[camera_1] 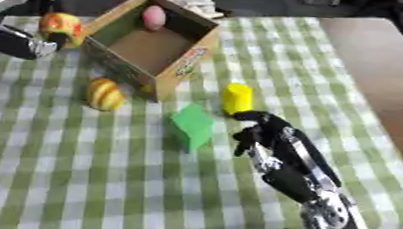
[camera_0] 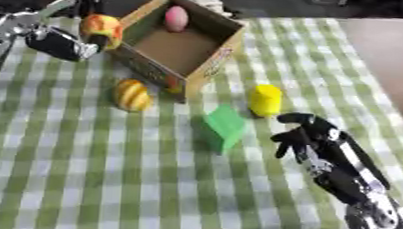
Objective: Pick up objects on the table and place them in the box.
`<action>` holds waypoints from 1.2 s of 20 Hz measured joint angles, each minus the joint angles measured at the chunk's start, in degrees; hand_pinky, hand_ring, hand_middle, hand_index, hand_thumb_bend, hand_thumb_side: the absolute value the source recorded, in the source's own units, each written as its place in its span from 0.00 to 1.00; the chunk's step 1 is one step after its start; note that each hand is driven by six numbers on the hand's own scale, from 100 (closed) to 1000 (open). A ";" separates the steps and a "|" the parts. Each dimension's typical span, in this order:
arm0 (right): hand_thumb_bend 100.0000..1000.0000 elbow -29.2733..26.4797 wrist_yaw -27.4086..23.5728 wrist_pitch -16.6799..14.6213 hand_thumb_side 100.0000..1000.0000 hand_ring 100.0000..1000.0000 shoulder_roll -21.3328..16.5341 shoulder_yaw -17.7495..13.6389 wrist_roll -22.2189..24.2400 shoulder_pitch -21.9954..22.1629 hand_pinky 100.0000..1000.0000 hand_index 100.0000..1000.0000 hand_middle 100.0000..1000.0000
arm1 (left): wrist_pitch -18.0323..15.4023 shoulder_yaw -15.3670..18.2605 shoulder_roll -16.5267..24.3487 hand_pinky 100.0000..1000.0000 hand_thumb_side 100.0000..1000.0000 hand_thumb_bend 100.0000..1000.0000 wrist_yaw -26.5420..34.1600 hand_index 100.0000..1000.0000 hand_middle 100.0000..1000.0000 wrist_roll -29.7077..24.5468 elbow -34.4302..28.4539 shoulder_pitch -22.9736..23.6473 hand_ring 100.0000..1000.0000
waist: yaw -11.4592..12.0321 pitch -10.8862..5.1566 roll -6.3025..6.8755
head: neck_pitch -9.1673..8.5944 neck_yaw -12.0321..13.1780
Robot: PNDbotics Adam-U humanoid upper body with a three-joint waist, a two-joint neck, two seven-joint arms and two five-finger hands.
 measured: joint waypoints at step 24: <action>0.00 -0.72 -1.84 0.45 0.46 0.40 0.05 2.44 2.93 -1.54 0.69 0.74 0.16 | 1.47 0.60 -17.23 0.71 0.24 0.01 -8.68 0.90 0.75 17.56 23.27 -6.58 0.71 | -4.23 2.55 -1.46 | -0.05 2.26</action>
